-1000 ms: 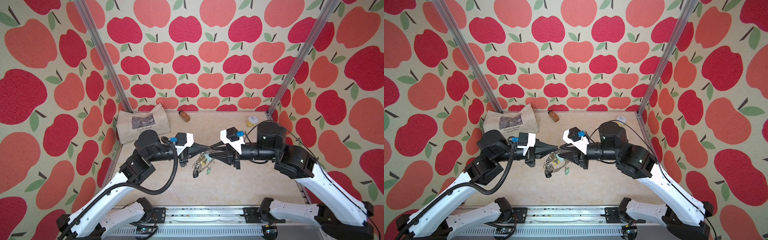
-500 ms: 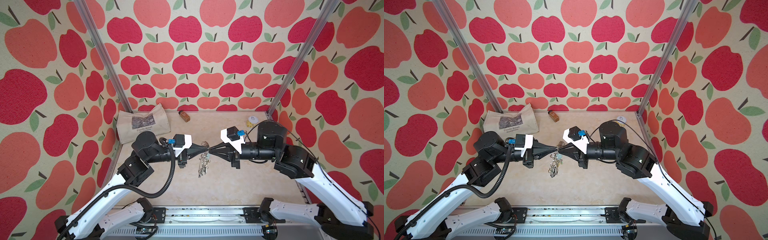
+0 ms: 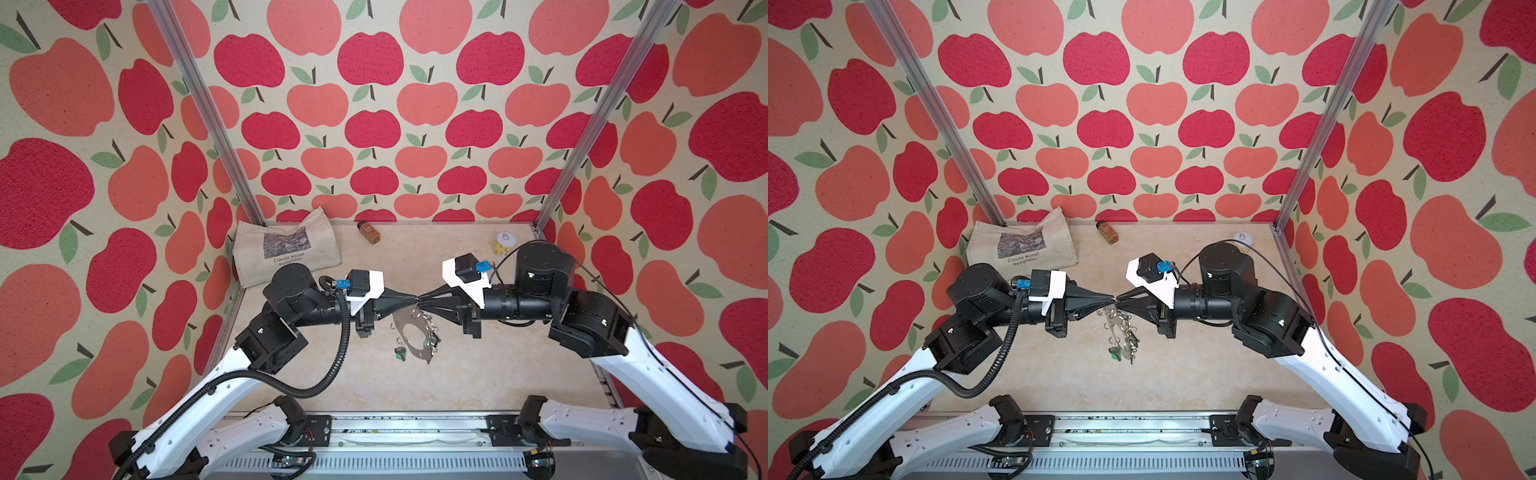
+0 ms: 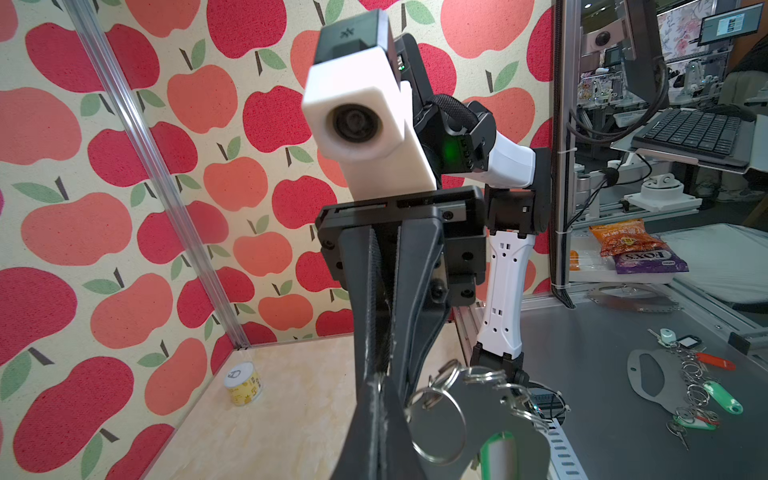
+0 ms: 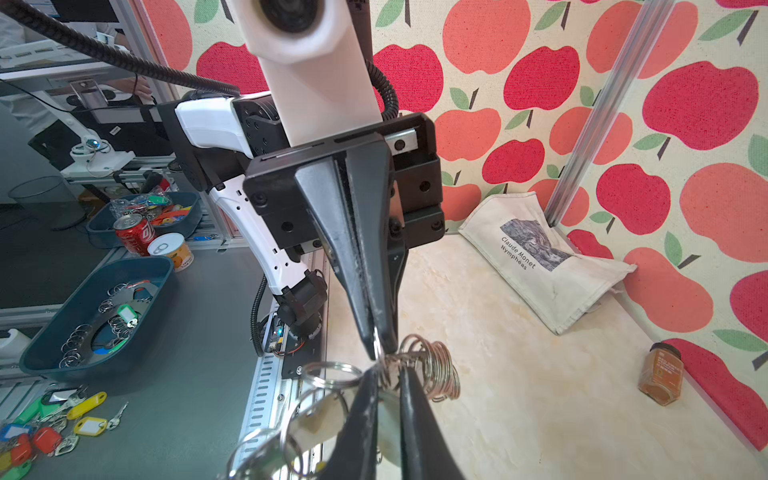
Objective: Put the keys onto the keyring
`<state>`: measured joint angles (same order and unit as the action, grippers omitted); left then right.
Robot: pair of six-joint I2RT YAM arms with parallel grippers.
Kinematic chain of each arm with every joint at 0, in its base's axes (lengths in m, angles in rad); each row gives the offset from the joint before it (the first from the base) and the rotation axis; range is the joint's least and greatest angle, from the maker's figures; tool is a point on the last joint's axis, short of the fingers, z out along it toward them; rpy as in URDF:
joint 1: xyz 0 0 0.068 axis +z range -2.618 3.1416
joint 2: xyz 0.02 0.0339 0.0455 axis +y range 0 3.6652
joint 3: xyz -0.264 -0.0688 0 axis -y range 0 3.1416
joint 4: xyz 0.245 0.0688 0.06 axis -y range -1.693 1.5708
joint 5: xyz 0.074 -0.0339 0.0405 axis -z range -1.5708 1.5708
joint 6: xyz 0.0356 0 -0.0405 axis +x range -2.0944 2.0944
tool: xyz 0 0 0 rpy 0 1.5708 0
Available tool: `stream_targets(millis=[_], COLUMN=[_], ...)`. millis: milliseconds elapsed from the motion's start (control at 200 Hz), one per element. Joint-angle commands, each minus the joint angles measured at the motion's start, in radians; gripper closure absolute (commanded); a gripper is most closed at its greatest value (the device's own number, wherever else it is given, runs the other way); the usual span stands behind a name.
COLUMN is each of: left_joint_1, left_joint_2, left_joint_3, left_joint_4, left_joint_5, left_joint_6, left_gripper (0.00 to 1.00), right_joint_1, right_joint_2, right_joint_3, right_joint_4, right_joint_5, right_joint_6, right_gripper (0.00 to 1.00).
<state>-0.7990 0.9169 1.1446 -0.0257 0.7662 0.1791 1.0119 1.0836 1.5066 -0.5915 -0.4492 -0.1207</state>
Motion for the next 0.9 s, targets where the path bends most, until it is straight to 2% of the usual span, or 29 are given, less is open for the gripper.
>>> stream_targets(millis=[0, 170, 355, 485, 690, 896], left_joint_1=[-0.006, -0.009, -0.01, -0.011, -0.011, -0.011], left_joint_2=[-0.004, 0.0, -0.001, 0.0, -0.009, -0.015], left_joint_3=[0.023, 0.026, 0.026, 0.024, 0.022, 0.032], left_joint_4=[0.029, 0.026, 0.026, 0.021, -0.013, -0.104], left_joint_5=[-0.005, 0.001, -0.002, -0.008, -0.046, -0.086], left_joint_6=[0.019, 0.019, 0.018, 0.02, 0.017, 0.019], left_gripper=[1.0, 1.0, 1.0, 1.0, 1.0, 0.79], right_joint_1=[0.001, 0.001, 0.004, 0.005, 0.011, 0.013], right_joint_2=[-0.014, -0.014, -0.013, -0.01, 0.017, 0.072], right_joint_3=[-0.003, -0.005, -0.005, 0.005, 0.089, 0.208], right_joint_4=[0.024, 0.031, 0.031, 0.017, -0.133, -0.336], right_joint_5=[-0.027, -0.034, -0.037, -0.026, 0.056, 0.129], right_joint_6=[0.018, 0.017, 0.014, 0.003, -0.057, -0.12], right_gripper=[0.88, 0.9, 1.0, 1.0, 1.0, 1.0])
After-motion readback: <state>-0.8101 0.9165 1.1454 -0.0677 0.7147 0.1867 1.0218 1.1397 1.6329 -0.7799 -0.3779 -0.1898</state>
